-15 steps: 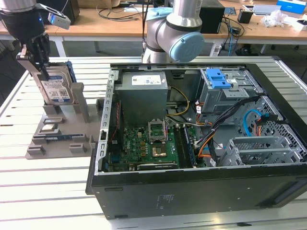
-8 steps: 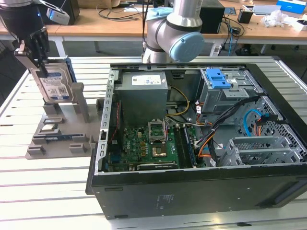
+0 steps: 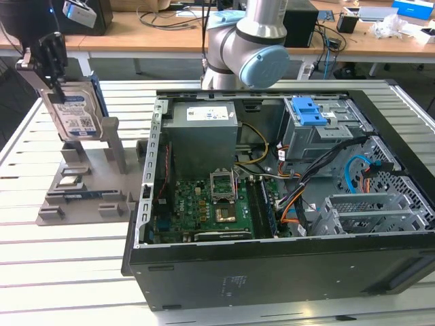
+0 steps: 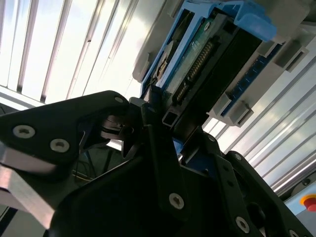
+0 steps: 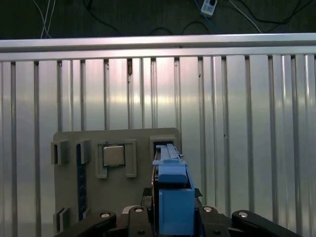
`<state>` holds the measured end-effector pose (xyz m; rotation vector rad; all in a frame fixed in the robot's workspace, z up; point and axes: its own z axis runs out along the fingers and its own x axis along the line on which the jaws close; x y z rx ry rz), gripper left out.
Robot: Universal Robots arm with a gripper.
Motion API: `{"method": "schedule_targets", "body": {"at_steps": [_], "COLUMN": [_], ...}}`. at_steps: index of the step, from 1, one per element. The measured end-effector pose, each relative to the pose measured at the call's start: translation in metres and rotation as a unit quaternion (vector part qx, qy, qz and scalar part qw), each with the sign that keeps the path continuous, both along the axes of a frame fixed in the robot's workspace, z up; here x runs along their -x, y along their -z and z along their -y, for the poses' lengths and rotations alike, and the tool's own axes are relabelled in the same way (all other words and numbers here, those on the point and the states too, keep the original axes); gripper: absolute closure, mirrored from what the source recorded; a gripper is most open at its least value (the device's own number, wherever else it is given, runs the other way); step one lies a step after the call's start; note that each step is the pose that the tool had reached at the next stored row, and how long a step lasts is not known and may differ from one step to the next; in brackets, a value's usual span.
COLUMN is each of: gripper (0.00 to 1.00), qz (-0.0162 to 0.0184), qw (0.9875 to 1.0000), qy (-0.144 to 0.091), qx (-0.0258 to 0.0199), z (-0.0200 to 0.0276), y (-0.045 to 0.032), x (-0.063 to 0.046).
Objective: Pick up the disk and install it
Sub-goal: 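Pick up the disk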
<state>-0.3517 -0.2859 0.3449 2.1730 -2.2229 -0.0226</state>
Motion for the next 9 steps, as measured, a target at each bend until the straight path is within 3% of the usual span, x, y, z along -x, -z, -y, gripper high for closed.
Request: {"method": "schedule_targets", "body": {"at_steps": [9], "gripper": [0.64], "qz": [0.0], "qw": [1.0], "qy": [0.0], "qx": [0.0], "z": [-0.001], "y": [-0.0158], "x": [0.0]}}
